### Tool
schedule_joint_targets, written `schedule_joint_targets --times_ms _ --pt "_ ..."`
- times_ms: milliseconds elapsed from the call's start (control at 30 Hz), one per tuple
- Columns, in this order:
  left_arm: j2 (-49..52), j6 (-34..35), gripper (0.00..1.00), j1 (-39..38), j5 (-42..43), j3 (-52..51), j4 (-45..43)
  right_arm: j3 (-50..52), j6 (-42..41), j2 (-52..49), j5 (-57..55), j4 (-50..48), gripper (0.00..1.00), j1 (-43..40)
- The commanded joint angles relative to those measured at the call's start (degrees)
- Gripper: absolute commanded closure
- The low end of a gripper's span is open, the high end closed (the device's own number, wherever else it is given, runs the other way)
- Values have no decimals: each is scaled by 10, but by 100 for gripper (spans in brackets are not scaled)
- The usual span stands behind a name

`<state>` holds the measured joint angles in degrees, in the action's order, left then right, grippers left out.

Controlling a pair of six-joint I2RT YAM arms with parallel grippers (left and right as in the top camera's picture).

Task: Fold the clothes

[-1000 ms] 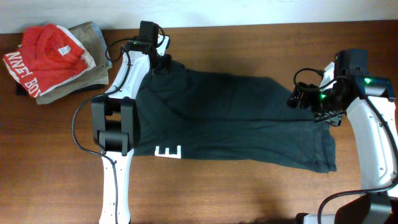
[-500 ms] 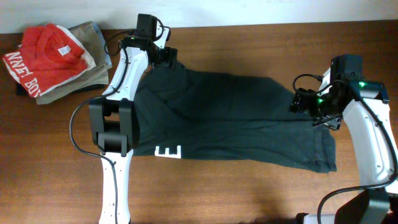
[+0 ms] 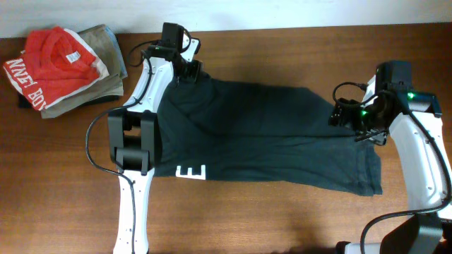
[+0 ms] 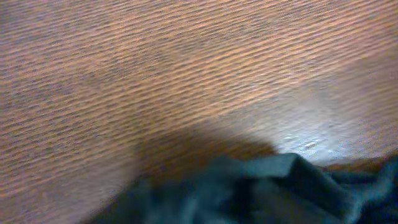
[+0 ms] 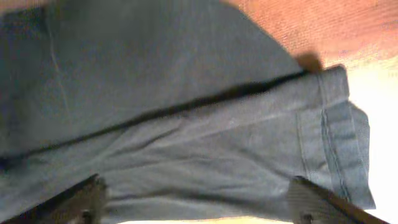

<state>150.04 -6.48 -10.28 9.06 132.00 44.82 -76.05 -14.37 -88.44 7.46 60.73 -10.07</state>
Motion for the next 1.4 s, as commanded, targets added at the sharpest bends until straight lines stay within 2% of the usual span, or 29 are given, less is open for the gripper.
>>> schedule_joint_targets --times_ms 0,167,233,333,533,600,733,900,1000,1133,1200,1333,1367 --pt "20 -9 99 -1 -60 2 5 4 9 -4 -24 -33 1 3" --pt "20 -9 99 0 -85 2 9 4 14 -5 -22 -128 1 3" --pt "20 -9 100 0 -85 2 9 4 63 -17 -24 -195 0 3" --pt "20 -9 99 -1 -85 2 14 0 86 -63 -38 -248 0 3" --pt "20 -9 100 -1 -85 2 19 -42 112 -207 -65 -259 0 3" --pt "20 -9 99 0 -85 2 20 -51 119 -243 -65 -264 3 3" --pt "20 -9 99 -1 -85 2 24 -57 127 -283 -67 -276 6 3" --pt "20 -9 100 -1 -84 1 24 -57 143 -307 -67 -278 16 4" --pt "20 -9 99 -1 -84 1 30 -57 144 -312 -67 -276 40 3" --pt "20 -9 100 -1 -71 1 32 -57 144 -312 -67 -277 57 3" --pt "20 -9 99 -1 -70 1 37 -57 143 -312 -68 -277 73 3" --pt "12 -9 99 -1 -70 8 60 -57 124 -312 -104 -268 96 3" --pt "5 -9 100 -1 -70 12 68 -58 124 -312 -103 -265 96 3"
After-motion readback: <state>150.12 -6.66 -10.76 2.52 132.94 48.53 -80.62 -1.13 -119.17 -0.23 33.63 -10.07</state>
